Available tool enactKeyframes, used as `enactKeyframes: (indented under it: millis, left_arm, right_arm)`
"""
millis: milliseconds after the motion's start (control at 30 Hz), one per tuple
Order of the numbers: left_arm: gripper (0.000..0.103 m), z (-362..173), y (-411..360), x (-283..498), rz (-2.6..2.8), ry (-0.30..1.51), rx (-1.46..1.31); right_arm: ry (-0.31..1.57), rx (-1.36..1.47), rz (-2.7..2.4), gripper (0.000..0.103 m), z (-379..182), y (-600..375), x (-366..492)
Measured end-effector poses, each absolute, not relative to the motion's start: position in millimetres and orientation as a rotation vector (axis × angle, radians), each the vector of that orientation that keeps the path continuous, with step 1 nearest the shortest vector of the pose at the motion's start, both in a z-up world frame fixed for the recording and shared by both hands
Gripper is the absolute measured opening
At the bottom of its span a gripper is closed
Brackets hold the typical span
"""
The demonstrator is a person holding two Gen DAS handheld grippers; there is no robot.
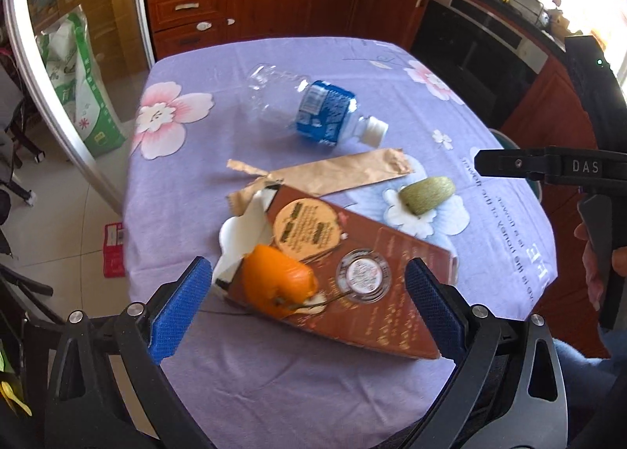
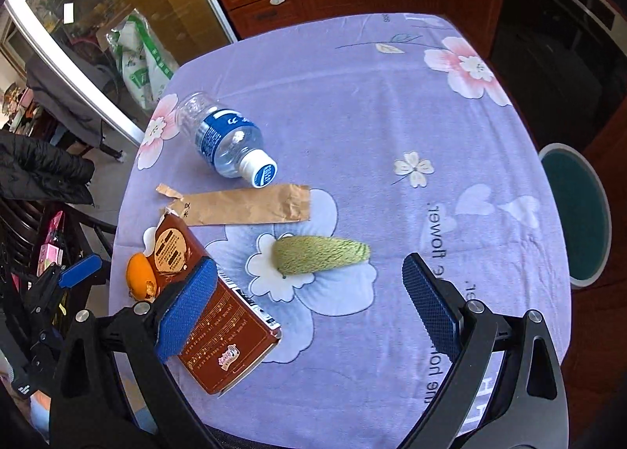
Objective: Collect trash
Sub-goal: 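Move both tools back over the table toward the remaining trash, then grasp the orange peel with the left tool while the right tool grasps the water bottle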
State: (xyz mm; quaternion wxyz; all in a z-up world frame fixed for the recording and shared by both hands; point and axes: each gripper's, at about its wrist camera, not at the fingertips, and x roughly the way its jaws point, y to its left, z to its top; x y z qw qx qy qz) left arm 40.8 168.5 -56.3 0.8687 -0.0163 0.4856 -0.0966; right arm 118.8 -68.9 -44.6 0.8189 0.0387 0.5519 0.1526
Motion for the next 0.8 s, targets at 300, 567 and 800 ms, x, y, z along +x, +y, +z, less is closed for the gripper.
enactKeyframes:
  millis: [300,567,800]
  left_arm:
    - [0.093,-74,186,35,-0.236,1.017,-0.056]
    - [0.05,-89,181,45,-0.301,1.058,-0.078]
    - [0.026,-81,187,51,-0.319,1.02,-0.081]
  right_arm:
    - [1.225,0.069,0.355,0.091,-67,-44,125]
    - [1.233,0.046,0.364,0.091,-72,-34,137]
    - [1.23,0.004,0.382,0.091,-72,-17,156]
